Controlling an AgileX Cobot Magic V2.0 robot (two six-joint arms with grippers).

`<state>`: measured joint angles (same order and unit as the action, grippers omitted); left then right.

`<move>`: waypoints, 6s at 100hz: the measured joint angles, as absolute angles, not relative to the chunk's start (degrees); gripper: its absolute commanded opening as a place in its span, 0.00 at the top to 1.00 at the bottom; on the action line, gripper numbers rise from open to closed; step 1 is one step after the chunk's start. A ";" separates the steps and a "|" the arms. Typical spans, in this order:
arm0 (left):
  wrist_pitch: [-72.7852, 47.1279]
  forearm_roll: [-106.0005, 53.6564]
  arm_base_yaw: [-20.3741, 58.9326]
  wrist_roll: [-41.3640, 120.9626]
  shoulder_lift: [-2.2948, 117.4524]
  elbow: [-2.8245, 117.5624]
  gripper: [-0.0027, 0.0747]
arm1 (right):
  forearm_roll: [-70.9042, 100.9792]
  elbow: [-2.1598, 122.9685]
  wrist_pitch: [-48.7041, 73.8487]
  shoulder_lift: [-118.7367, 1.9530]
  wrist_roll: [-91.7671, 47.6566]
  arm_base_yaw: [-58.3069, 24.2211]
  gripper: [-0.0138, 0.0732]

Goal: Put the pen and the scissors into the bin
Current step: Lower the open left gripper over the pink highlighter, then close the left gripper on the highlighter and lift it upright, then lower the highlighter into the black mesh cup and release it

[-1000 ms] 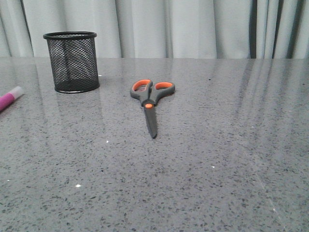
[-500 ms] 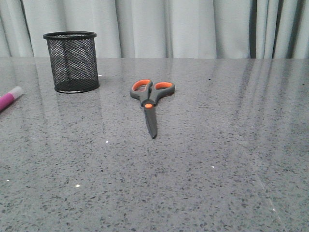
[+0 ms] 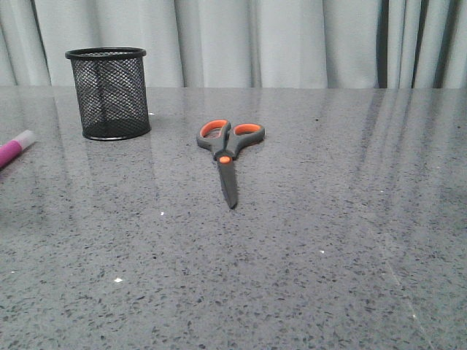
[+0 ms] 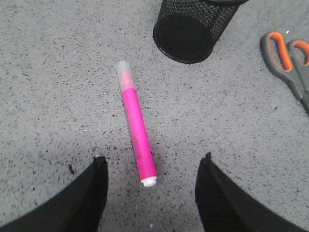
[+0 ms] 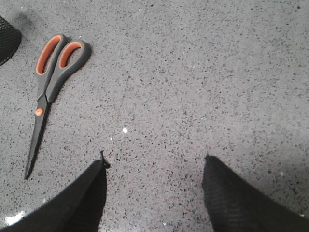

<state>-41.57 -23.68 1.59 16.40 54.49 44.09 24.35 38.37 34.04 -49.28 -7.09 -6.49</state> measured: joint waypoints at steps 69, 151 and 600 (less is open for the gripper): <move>-51.07 -23.50 1.59 19.15 82.24 60.49 0.44 | 24.26 38.37 35.17 -49.28 -8.20 -6.49 0.38; -50.09 -17.47 4.13 19.24 90.10 63.62 0.44 | 24.26 38.37 35.17 -49.28 -8.47 -6.49 0.38; -2.66 -36.77 20.32 37.69 95.08 69.31 0.98 | 24.13 38.37 36.92 -49.28 -8.91 -6.49 0.38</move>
<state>-2.66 -36.77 20.32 37.69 95.08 69.31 24.13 38.37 36.92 -49.28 -8.91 -6.49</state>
